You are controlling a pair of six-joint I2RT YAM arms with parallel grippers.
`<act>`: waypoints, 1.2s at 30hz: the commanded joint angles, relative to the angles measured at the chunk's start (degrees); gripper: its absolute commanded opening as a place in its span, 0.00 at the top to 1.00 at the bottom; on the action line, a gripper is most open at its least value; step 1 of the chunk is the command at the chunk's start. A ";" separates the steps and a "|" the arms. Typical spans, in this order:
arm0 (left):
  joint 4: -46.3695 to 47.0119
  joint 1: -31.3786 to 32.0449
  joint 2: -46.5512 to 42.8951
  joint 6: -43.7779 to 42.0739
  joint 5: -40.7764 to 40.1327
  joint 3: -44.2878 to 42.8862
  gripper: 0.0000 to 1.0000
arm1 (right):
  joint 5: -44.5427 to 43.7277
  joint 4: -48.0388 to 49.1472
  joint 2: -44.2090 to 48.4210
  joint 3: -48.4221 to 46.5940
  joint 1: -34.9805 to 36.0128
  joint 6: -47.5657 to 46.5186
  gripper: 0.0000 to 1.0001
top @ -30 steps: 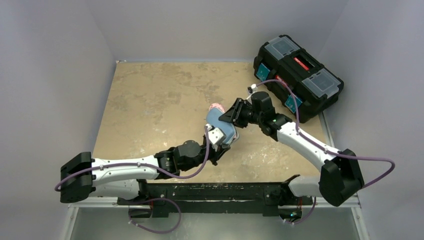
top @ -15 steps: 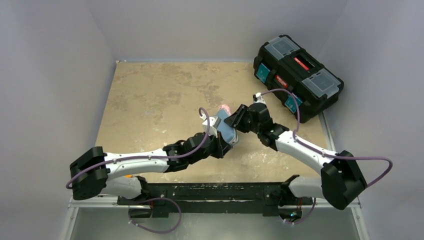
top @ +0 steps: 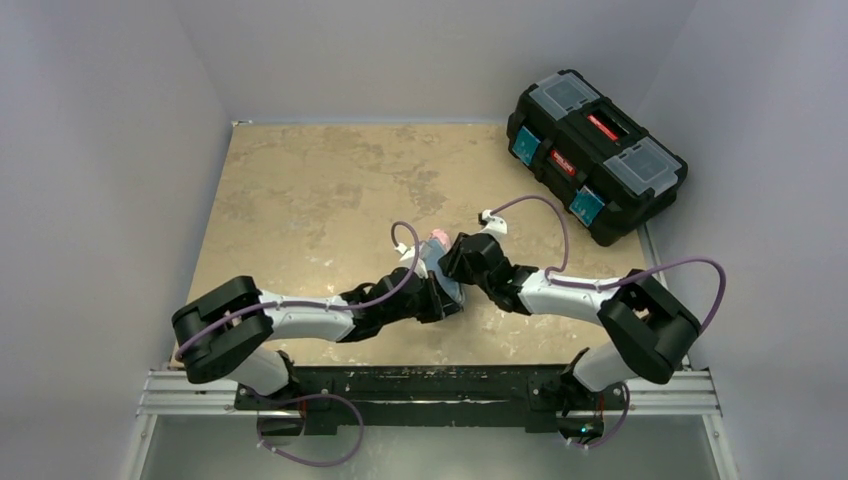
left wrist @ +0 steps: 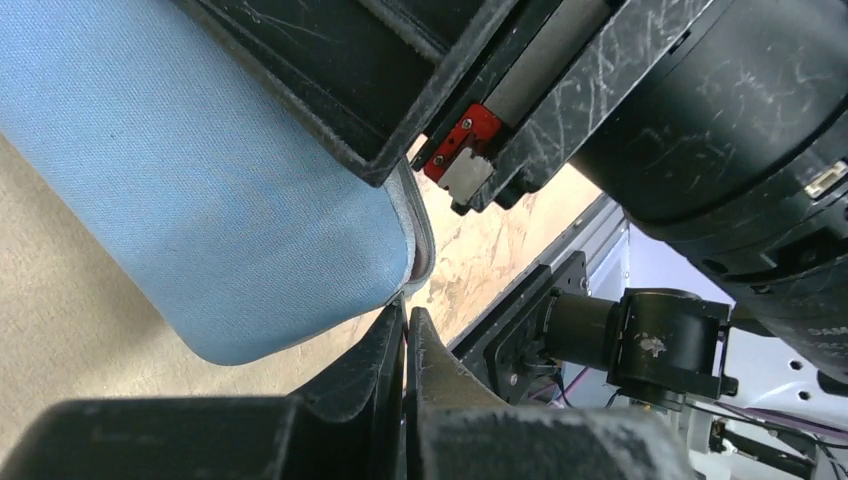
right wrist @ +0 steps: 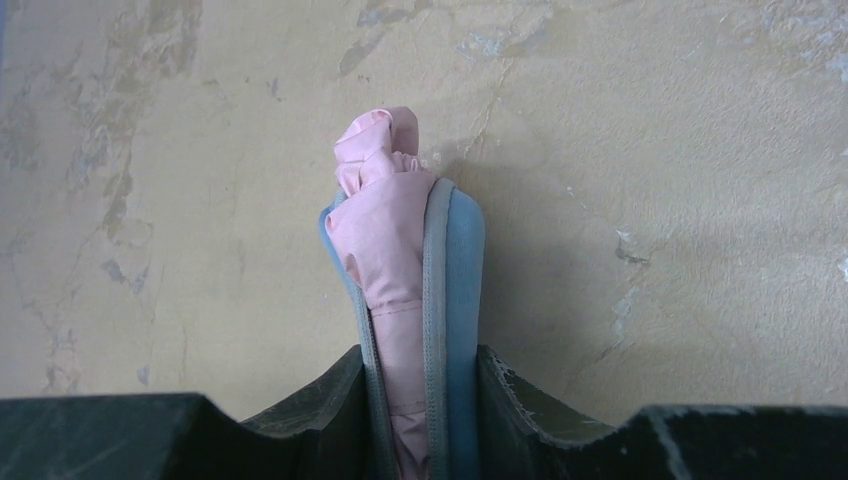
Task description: Put away the umbrella
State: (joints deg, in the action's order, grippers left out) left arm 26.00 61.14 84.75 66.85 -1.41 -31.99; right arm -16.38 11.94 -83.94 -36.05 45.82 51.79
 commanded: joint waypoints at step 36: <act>-30.93 -21.24 -42.26 -26.11 23.18 -22.68 0.00 | 38.39 38.31 25.71 -11.66 -8.06 8.15 1.00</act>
State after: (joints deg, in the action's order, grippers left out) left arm -13.69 40.49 38.87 43.68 12.32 -50.39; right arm 16.38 33.06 -59.46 -45.43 37.85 56.31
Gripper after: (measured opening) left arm 0.996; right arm 0.354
